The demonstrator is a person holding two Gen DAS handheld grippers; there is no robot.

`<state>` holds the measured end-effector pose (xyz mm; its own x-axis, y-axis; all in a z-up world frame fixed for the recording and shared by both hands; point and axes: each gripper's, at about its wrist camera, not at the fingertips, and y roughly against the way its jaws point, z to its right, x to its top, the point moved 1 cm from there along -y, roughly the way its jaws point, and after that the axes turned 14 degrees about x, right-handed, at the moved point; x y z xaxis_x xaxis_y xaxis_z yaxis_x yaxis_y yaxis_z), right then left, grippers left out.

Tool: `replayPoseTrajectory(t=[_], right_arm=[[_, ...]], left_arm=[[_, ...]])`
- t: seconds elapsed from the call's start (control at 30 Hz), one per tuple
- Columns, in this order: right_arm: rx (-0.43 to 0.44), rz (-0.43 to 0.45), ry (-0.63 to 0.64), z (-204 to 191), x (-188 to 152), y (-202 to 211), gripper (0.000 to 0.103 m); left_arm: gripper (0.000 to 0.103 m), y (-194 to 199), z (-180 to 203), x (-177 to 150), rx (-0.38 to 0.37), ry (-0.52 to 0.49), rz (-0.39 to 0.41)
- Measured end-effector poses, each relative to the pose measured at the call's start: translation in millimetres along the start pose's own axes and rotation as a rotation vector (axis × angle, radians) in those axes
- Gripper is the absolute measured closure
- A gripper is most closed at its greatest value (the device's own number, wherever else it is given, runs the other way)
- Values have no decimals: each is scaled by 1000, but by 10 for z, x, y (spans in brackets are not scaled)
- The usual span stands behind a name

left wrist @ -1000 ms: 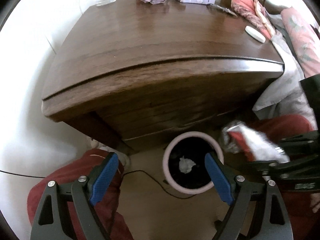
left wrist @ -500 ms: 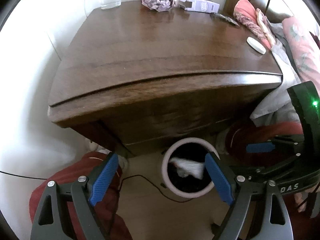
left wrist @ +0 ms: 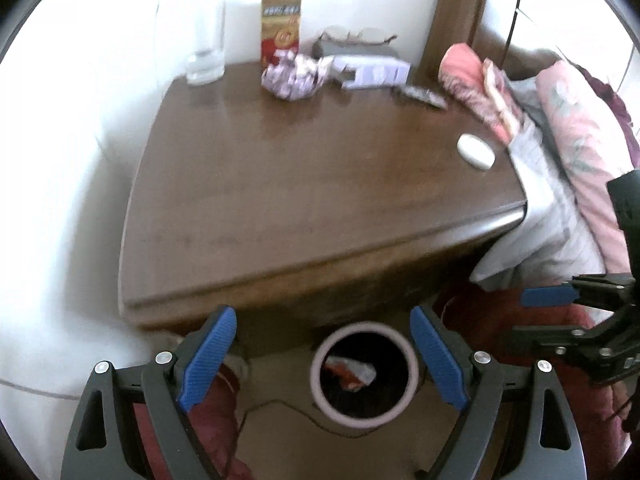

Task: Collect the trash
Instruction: 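Open the right tool to drop the clear plastic bag into the wastebasket, then move both open tools back up to the bedside table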

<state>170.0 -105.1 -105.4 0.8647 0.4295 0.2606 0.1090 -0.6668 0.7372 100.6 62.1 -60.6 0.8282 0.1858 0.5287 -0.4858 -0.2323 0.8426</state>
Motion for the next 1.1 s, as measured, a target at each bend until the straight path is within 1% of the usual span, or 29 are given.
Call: replayPoseTrajectory(t=[0.1,0.2,0.33,0.43,0.57,0.7,0.77,0.87,1.0,1.1], right_arm=[[19,59,5,-36,49,235,24],[33,140,2,-40,67,476,24],[37,209,2,-27,90,651,23],[52,219,3,29,113,726,22],[65,230,1,60,103,697,22],[78,236,-3,74,110,712,22],[85,237,-1,86,124,707,22],[87,233,-2,122,153,701,22],[82,233,-3,173,226,713,22],[72,241,-6,234,322,746,22]], left_arm=[[13,44,12,192,-9,-3,22],[12,69,33,453,-26,-5,37],[12,68,32,807,-22,1,53],[11,12,42,1058,-28,8,57],[10,-117,47,1362,-14,6,51],[10,-332,11,1614,-27,49,9],[10,-452,-7,1729,-11,69,-1],[10,-628,-1,1843,18,66,-11],[10,-858,50,1928,56,25,-21],[10,-986,83,1974,67,0,-18]])
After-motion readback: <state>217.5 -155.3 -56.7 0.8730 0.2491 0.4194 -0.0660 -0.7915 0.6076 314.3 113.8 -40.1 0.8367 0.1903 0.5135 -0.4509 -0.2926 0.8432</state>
